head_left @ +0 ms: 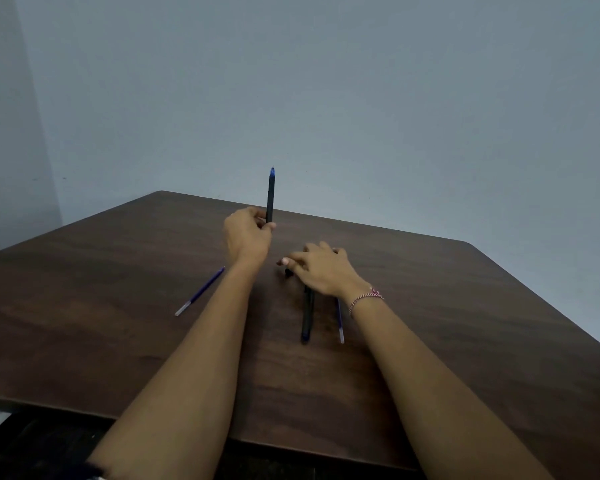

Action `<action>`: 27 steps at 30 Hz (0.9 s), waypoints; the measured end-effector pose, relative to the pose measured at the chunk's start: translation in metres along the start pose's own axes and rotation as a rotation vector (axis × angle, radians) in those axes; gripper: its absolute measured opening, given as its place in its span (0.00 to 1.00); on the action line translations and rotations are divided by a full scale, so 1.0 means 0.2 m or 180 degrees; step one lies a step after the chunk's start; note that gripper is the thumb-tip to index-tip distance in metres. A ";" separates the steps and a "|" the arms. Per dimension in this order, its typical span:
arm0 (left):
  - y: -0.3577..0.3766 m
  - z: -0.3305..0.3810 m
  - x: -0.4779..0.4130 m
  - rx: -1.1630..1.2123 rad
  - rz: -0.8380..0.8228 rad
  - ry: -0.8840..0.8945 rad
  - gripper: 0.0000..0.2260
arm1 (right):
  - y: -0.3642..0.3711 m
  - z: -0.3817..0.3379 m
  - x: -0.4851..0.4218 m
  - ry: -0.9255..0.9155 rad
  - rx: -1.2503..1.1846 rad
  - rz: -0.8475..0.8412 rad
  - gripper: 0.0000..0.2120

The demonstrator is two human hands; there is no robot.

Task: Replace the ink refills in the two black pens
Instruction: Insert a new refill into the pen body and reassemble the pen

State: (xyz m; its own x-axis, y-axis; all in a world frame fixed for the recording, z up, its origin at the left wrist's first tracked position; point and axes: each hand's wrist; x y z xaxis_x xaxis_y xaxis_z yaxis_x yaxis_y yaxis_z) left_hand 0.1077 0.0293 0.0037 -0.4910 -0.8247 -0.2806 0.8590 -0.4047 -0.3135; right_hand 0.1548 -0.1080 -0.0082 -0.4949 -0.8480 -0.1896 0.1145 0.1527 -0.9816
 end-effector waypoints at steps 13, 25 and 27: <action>0.05 0.02 0.04 -0.0265 -0.0372 0.0303 0.12 | 0.00 0.02 -0.02 0.0408 -0.0363 0.0545 0.13; 0.07 0.03 0.09 -0.0674 -0.0743 0.0675 0.12 | -0.07 0.15 0.04 0.1147 -0.1815 0.1851 0.11; 0.08 0.04 0.10 -0.0836 -0.0820 0.0751 0.12 | -0.09 0.20 0.06 0.1351 -0.2452 0.2364 0.15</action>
State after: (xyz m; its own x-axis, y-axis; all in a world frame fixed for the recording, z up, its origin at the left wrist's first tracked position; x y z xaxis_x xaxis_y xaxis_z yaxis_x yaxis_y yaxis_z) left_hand 0.1116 0.0029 -0.0004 -0.7303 -0.5848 -0.3532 0.6531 -0.4461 -0.6119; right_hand 0.1809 -0.1403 0.0076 -0.7926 -0.2021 -0.5753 0.0149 0.9368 -0.3496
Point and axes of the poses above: each hand's wrist, its own x-axis away from the middle knuckle, its own y-axis out of the palm, z = x × y, and after that the axes turned 11 degrees about -y, right-handed
